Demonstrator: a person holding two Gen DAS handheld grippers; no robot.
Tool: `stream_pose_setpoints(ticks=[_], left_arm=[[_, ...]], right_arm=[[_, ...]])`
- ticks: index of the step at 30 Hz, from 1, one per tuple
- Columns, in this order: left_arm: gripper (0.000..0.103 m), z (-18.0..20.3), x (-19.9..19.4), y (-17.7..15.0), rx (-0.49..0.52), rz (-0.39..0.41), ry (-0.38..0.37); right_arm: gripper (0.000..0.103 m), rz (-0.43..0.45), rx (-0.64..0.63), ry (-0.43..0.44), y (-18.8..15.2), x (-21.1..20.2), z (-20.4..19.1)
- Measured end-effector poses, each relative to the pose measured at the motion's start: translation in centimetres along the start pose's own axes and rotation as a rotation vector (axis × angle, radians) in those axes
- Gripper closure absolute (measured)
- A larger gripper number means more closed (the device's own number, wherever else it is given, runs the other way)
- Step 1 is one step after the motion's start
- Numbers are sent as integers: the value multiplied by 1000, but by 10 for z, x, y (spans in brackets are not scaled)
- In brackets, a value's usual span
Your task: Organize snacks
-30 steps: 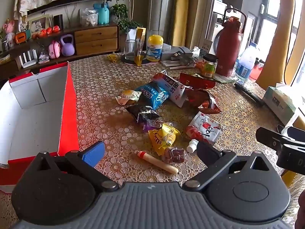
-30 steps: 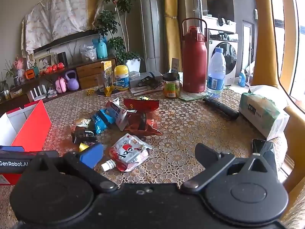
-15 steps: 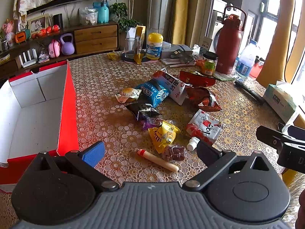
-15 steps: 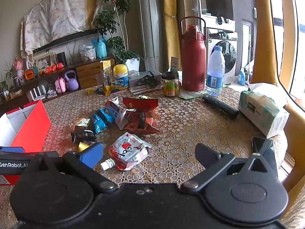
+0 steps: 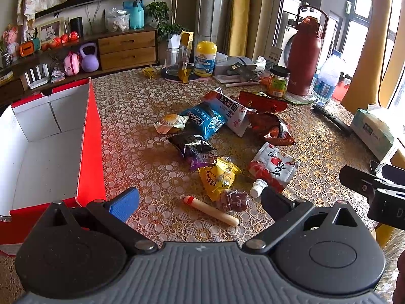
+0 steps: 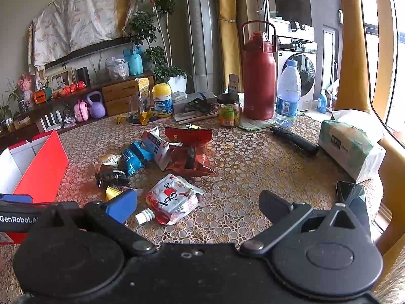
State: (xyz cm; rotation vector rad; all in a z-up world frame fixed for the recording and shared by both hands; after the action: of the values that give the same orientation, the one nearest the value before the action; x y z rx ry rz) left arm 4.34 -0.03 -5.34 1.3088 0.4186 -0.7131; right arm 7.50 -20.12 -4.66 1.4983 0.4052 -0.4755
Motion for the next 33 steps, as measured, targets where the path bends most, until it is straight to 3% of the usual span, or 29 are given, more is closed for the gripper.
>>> stream_pose_setpoints(ticks=[33], left_arm=[[0, -4, 20, -1, 12, -51, 7]], right_arm=[[0, -39, -6, 0, 1, 11, -1]])
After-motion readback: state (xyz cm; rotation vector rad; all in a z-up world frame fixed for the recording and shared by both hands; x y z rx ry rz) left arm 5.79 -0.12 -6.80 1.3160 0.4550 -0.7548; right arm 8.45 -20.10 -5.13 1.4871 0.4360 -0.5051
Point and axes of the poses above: each gripper's, at about its wrist camera, not at the fingertips, and x roughly the way its jaws point, z to its right, y to its top, the point moved 6 cm from there along x, roughly the way its jaws point, and after that the axes turned 14 degrees about -y, right-handed, at the moved point
